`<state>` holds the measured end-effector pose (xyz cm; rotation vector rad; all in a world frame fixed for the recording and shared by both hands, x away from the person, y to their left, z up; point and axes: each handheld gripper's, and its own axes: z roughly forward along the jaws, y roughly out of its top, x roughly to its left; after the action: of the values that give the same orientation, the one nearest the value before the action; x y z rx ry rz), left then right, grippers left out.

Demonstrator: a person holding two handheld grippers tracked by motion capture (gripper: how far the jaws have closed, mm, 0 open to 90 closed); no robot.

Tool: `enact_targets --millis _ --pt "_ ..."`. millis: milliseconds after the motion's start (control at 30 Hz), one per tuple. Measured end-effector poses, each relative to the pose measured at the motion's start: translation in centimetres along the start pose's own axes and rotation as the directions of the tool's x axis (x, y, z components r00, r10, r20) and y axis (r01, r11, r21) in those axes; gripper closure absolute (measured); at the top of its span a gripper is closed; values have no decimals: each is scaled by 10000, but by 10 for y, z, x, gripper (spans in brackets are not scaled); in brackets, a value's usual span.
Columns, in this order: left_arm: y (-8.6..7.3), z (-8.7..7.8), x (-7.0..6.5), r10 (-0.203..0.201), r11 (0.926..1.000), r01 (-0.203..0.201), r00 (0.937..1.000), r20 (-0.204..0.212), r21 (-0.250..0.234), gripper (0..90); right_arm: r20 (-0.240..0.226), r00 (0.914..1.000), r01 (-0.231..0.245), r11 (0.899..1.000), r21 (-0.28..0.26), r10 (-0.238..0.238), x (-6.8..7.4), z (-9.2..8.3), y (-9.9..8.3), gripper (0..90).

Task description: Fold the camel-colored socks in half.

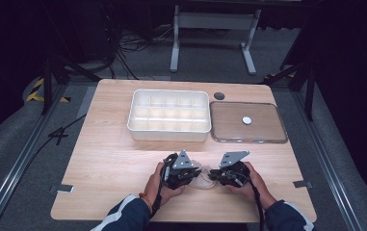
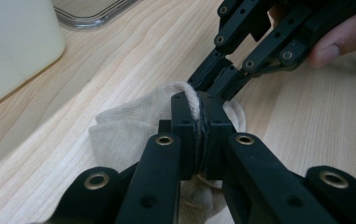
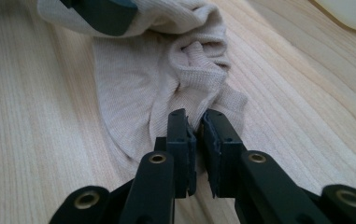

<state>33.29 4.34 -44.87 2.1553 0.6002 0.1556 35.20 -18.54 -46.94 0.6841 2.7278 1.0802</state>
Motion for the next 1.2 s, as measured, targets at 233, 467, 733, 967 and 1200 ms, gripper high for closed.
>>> enact_targets --millis 233,467,733,967,1200 --pt "2 12 -8 130 9998 -129 9999 -101 147 864 -8 10000 34 10000 4 -34 0 0 0 806" --pt "0 22 -11 358 9983 -353 9993 -99 466 864 66 9990 -449 9980 -454 452 -6 -11 0 669" --pt "-2 30 -15 214 9987 -210 9997 -72 464 833 218 9991 -372 9992 157 369 -7 -5 -3 721" --pt "6 16 -14 320 9994 -321 9994 -127 -90 540 195 9990 -394 9991 160 391 -8 -4 -4 732" --pt "16 -30 -5 497 9956 -517 9984 -277 -777 469 270 9990 -351 9993 153 347 -7 -4 -4 732"
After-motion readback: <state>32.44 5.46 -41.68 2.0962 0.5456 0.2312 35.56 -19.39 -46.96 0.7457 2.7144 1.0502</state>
